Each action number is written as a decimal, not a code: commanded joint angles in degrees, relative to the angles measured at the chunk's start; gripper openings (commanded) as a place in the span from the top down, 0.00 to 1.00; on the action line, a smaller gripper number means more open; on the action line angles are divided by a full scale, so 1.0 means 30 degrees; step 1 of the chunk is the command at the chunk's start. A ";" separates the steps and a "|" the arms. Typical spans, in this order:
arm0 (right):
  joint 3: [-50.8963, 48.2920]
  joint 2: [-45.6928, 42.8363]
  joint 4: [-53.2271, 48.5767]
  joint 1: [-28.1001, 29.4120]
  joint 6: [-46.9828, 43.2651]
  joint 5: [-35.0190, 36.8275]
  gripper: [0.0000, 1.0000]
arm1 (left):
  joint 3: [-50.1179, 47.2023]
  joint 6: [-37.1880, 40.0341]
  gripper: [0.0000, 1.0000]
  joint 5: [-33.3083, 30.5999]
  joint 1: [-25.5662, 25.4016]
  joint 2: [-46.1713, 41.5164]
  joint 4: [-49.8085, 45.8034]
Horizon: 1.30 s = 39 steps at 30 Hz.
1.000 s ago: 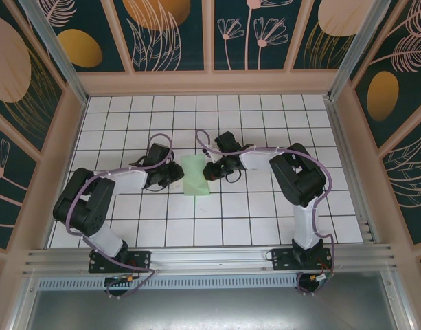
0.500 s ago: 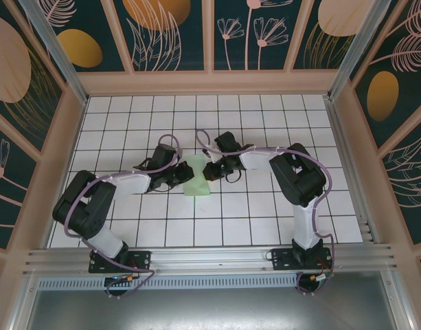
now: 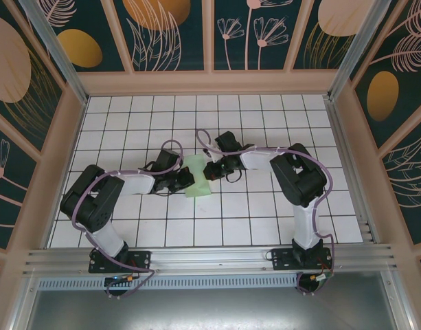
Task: Fold a paper plane with a square sheet of paper (pick it up from the middle)
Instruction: Fold the triangle a second time at the center of the table.
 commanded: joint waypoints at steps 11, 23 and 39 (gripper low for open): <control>-0.2262 -0.4338 -0.0177 0.0487 0.5274 -0.0442 0.87 | -0.1410 -0.0855 0.96 0.0136 -0.0078 0.0134 0.0813; -0.1740 -0.2623 -0.0237 0.2697 0.6830 0.0785 1.00 | -0.1732 -0.1006 0.96 0.0069 -0.0108 0.0145 0.1045; -0.0765 -0.1606 -0.1463 0.2975 0.6272 0.1637 1.00 | -0.1793 -0.1165 0.96 -0.0216 -0.0108 0.0761 0.0915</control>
